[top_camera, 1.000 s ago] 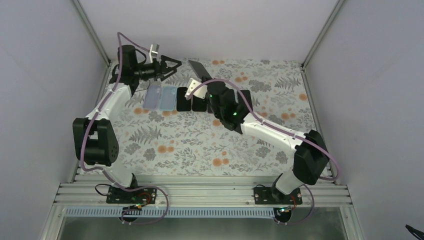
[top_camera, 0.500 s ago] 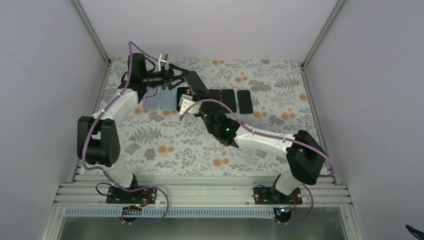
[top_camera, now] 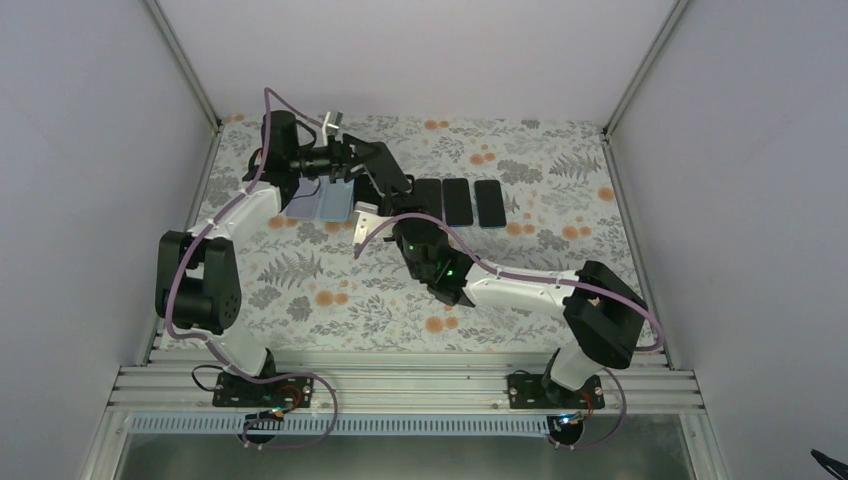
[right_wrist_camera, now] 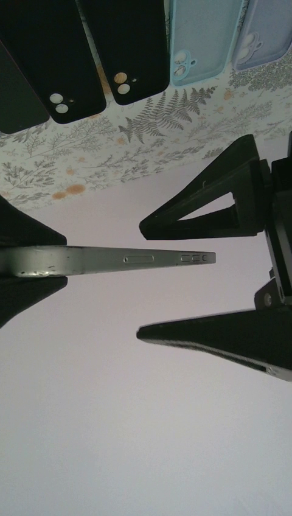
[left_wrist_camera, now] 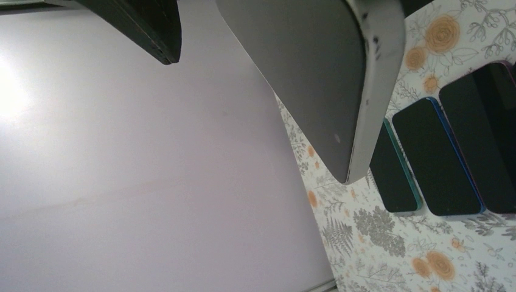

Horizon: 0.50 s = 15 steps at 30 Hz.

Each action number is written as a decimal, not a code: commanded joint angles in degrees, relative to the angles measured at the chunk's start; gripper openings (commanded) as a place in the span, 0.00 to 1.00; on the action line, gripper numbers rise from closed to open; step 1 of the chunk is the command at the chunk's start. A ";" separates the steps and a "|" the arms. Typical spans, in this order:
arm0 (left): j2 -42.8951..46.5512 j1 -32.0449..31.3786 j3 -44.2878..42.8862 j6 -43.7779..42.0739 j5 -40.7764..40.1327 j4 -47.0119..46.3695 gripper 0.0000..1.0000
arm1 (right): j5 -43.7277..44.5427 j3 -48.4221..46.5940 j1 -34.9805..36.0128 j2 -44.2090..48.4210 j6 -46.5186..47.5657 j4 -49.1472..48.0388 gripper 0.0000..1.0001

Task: Take the phone out of the phone case
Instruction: Place the phone at the center of the board.

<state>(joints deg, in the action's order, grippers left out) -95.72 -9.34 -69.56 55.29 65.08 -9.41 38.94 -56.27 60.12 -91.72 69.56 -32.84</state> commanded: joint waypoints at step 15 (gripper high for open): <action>-0.20 -0.55 1.16 2.28 1.22 -3.91 0.14 | 3.16 3.49 2.20 -1.78 8.84 -16.97 0.13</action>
<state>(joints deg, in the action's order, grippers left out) -95.74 -9.54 -68.95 57.95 65.25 -11.53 41.12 -53.17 61.56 -92.99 76.47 -42.54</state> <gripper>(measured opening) 0.186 0.094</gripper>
